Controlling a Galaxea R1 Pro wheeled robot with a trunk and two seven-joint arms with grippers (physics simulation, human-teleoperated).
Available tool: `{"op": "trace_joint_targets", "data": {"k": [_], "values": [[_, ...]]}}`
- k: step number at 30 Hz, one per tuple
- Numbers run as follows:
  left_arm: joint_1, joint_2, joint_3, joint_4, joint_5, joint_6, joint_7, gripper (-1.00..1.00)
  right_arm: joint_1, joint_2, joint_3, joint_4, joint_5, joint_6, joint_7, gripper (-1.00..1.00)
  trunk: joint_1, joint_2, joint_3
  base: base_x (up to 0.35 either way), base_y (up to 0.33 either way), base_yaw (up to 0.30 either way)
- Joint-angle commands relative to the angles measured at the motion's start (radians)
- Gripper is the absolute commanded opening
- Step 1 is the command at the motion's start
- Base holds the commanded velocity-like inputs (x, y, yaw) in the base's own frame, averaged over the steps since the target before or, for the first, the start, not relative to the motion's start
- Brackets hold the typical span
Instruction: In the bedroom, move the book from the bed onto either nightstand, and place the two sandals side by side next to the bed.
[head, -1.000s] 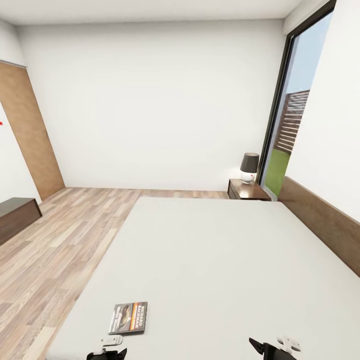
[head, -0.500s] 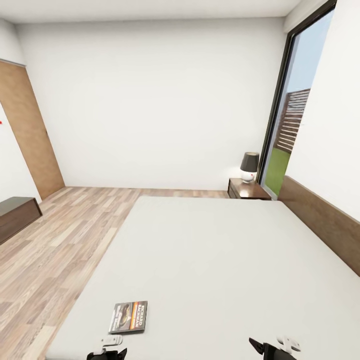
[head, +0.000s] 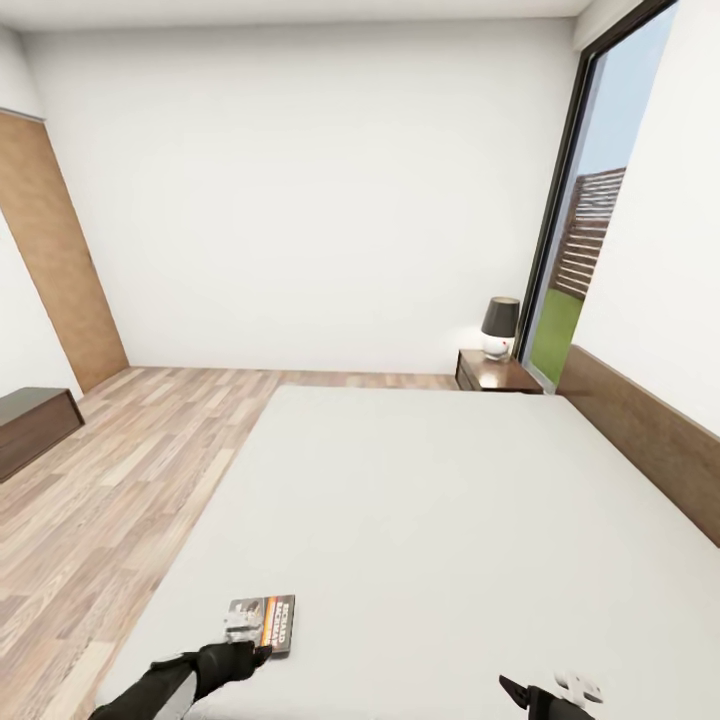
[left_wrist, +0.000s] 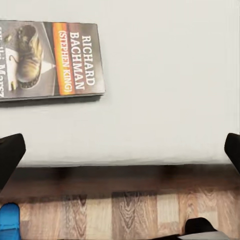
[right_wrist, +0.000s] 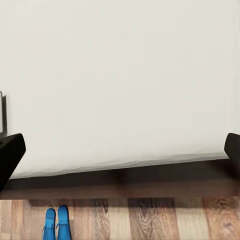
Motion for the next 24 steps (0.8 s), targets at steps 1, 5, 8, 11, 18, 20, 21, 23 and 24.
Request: {"op": "trace_joint_targets", "data": {"k": [1, 5, 8, 11, 18, 20, 21, 23, 24], "values": [[0.0, 0.008, -0.005, -0.044, 0.008, 0.046, -0.001, 1.0, -0.001, 0.0, -0.008, 0.002, 0.006, -0.003, 0.005, 1.0, 0.001, -0.002, -0.004, 0.0, 0.0, 0.0], [-0.001, 0.043, -0.002, -0.237, 0.009, 0.244, -0.03, 1.0, -0.001, -0.003, -0.008, 0.002, 0.005, 0.0, 0.006, 1.0, 0.001, -0.002, -0.01, 0.0, 0.0, 0.0], [-0.002, 0.053, 0.01, -0.308, 0.01, 0.327, -0.062, 1.0, -0.001, -0.004, -0.008, 0.002, 0.005, 0.0, 0.006, 1.0, 0.001, -0.002, -0.015, 0.0, 0.0, 0.0], [-0.006, 0.057, 0.034, -0.381, 0.008, 0.39, -0.073, 1.0, -0.001, -0.004, -0.008, 0.002, 0.005, 0.001, 0.006, 1.0, 0.001, -0.002, -0.02, 0.0, 0.0, 0.0], [-0.126, 0.039, 0.054, -0.467, 0.007, 0.51, 0.013, 1.0, -0.001, -0.004, -0.008, 0.002, 0.006, 0.001, 0.005, 1.0, 0.001, -0.002, -0.031, 0.0, 0.0, 0.0], [-0.173, 0.013, 0.073, -0.472, 0.008, 0.526, 0.094, 1.0, -0.001, -0.004, -0.008, 0.002, 0.006, 0.002, 0.005, 1.0, 0.001, -0.002, -0.034, 0.0, 0.0, 0.0], [-0.197, -0.004, 0.088, -0.473, 0.01, 0.531, 0.153, 1.0, -0.001, -0.004, -0.008, 0.002, 0.006, 0.002, 0.005, 1.0, 0.001, -0.002, -0.035, 0.0, 0.0, 0.0], [-0.224, -0.035, 0.116, -0.474, 0.014, 0.536, 0.253, 1.0, -0.001, -0.004, -0.008, 0.002, 0.006, 0.002, 0.006, 1.0, 0.001, -0.002, -0.038, 0.0, 0.0, 0.0], [-0.228, -0.042, 0.123, -0.474, 0.015, 0.536, 0.272, 1.0, -0.001, -0.004, -0.008, 0.002, 0.006, 0.002, 0.006, 1.0, 0.001, -0.002, -0.04, 0.0, 0.0, 0.0]]}}
